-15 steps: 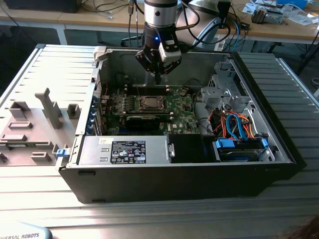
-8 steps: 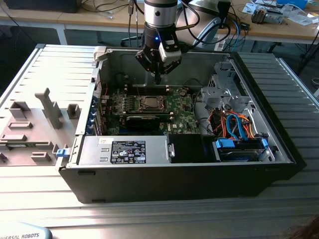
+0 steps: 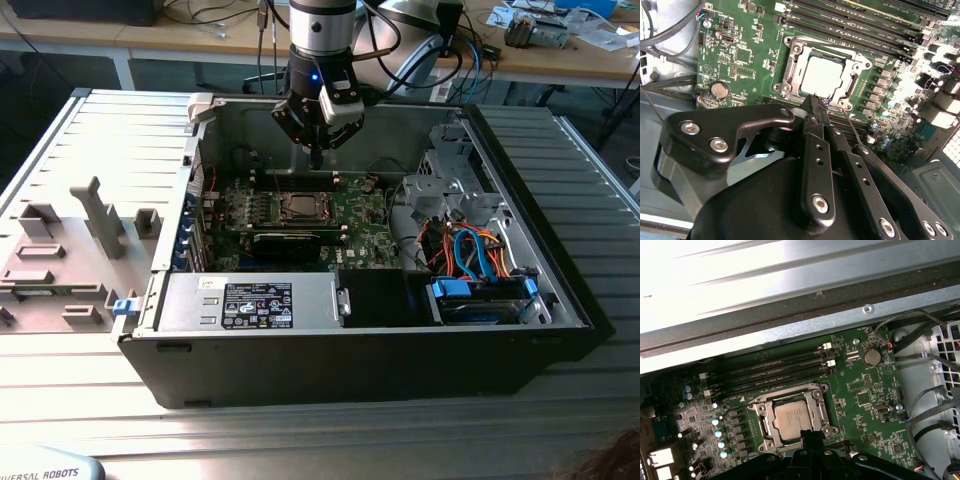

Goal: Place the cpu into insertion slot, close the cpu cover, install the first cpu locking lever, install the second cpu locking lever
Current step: 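Install the first cpu locking lever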

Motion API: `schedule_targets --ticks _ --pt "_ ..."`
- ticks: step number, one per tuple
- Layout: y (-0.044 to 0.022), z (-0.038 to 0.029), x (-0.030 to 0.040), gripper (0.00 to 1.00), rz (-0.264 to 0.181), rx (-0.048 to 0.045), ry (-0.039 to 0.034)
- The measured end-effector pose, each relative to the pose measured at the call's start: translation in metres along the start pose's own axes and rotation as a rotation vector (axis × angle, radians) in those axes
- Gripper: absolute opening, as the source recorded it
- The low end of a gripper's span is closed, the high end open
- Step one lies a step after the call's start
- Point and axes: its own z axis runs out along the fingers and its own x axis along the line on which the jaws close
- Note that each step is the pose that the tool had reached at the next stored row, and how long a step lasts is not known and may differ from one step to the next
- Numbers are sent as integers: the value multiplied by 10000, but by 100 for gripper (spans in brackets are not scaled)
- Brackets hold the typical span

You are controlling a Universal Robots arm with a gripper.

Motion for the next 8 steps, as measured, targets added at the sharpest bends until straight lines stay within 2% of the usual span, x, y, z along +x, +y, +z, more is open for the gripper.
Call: schedule_targets --ticks 8 --pt "0 0 0 11 -49 -2 -1"
